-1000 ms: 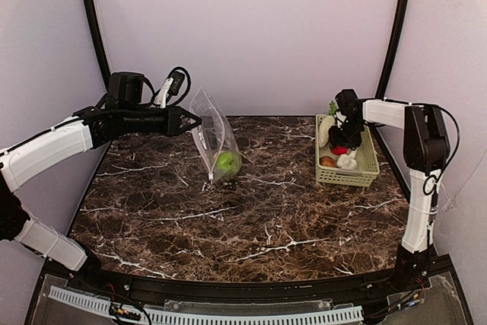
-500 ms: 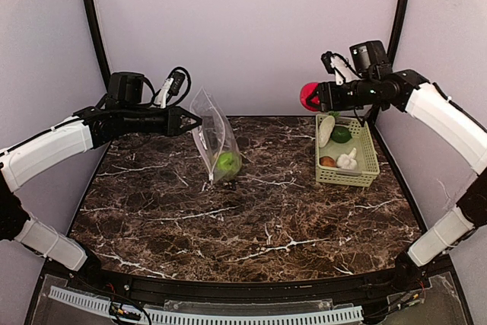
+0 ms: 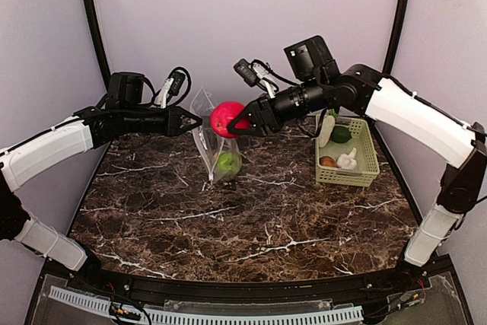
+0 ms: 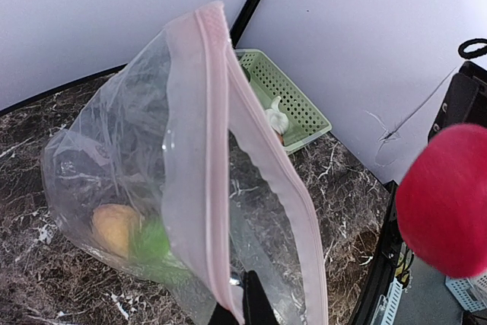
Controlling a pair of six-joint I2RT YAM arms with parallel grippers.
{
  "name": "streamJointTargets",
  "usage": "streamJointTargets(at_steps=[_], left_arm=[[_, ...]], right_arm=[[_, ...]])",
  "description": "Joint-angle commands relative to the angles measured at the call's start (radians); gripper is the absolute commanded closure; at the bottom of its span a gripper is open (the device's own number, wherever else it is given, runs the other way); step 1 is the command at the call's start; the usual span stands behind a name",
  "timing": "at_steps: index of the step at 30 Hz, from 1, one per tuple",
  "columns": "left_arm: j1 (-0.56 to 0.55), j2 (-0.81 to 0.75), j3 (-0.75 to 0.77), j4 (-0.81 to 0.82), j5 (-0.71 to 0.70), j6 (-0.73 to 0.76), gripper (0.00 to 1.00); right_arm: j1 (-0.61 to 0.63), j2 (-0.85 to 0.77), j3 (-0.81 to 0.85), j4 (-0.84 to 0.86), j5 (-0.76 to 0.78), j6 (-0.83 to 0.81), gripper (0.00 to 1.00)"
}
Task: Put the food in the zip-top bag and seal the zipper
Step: Place the fake vegetable in the zipper food storage bag.
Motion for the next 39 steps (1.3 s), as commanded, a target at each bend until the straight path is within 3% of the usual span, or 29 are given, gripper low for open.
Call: streamJointTargets(at_steps=[1,6,13,24,39], left_arm=[[0.007,-0.006,-0.020,0.008,0.009,0.001,0.99],[0.006,-0.005,-0.019,0.007,0.013,0.001,0.99],[0.006,-0.012,-0.019,0.007,0.011,0.003,0.99],[0.006,-0.013,-0.021,0.010,0.011,0.001,0.99],[0.006,-0.005,-0.021,0.008,0.009,0.003,0.99]], right_arm=[[0.044,0.054,0.066,0.043,-0.150,-0.044,0.42],[0.051,0.142,0.122,0.064,-0.205,-0.011,0.43],[0.050,0.221,0.171,0.065,-0.148,0.039,0.43],[0.049,0.304,0.305,-0.081,0.108,0.100,0.43],[0.050,0.408,0.454,-0.262,0.323,0.099,0.44]])
